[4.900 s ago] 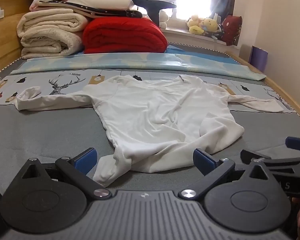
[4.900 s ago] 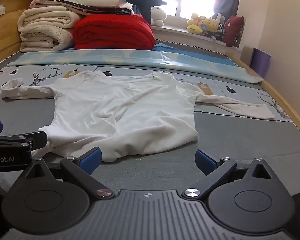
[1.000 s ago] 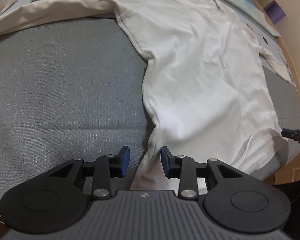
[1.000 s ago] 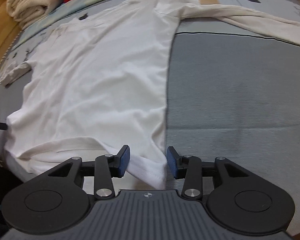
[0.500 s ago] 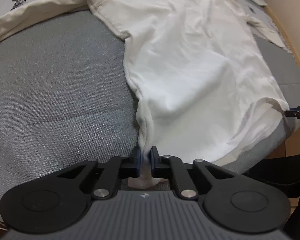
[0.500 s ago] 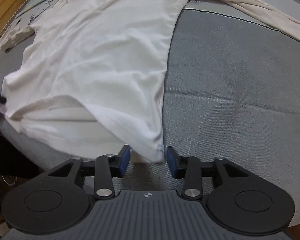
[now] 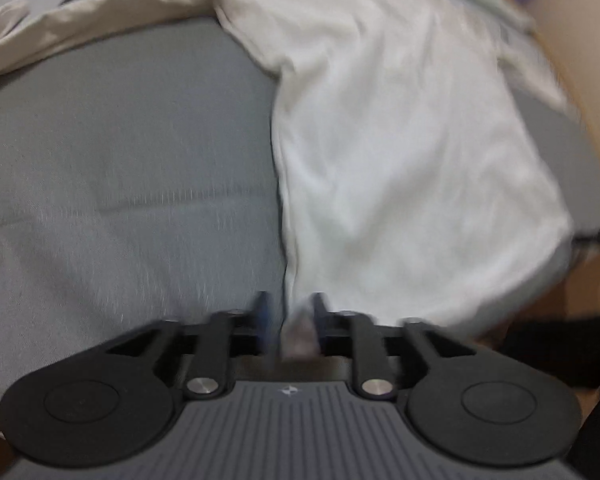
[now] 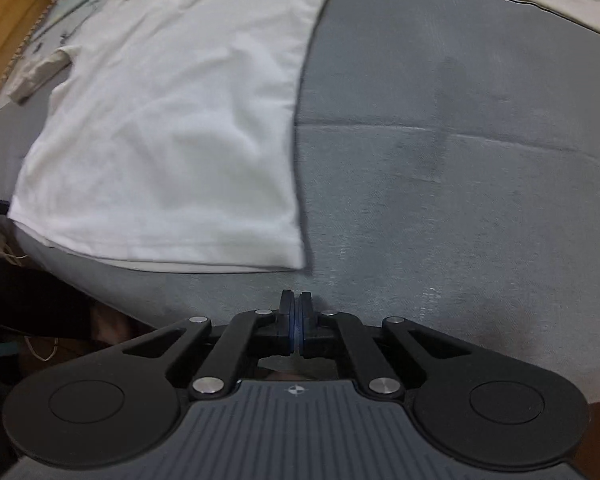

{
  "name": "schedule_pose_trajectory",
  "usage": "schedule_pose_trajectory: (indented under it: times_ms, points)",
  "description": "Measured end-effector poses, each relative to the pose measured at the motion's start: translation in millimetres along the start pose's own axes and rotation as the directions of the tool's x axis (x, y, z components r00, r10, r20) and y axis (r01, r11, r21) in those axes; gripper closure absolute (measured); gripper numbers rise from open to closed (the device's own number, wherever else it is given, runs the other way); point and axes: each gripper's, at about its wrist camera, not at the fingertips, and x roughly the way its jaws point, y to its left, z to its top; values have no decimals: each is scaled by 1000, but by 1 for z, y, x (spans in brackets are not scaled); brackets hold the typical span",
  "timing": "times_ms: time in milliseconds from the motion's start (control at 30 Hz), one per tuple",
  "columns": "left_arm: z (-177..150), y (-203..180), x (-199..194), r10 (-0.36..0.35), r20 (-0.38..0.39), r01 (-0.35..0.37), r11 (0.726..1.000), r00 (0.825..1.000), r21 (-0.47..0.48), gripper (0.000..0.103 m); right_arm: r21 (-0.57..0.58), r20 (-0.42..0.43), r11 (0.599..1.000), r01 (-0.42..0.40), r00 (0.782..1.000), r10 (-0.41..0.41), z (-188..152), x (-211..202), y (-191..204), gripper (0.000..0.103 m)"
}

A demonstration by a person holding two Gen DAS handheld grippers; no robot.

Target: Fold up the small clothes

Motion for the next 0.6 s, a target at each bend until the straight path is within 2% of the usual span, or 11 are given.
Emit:
schedule_pose_trajectory:
  times_ms: [67,133,200,267,400,467,533,567,600]
  points:
    - [7,1,0,-18,21,19,999,1000,-28,64,13,69,1000,-15,997,14,5,-10,1,98]
    - [12,-3,7,-14,-2,14,999,1000,-30,64,42,111,998,-43,993,38,12,-15,0,91]
    - [14,-7,18,6,-29,-7,1000,1000,-9,64,57,130,997,-54,990,46,20,-16,3,73]
    - [13,-13,27,18,-53,-17,1000,998,10,64,48,125,998,-41,992,35,26,-12,9,67]
    - [12,-13,36,36,-79,-34,999,996,22,65,-28,68,998,47,997,-45,33,5,27,67]
    - [11,-16,41,50,-90,-47,998,995,40,67,-56,38,996,64,997,-62,35,11,30,67]
    - [9,-23,43,58,-86,-52,996,995,69,78,-78,23,995,64,998,-62,32,13,32,76]
    - [8,-25,44,54,-85,-47,996,995,81,87,-98,19,993,69,998,-68,30,13,34,93]
    - [7,-27,43,45,-83,-37,995,996,91,97,-115,16,991,65,998,-64,30,13,36,97]
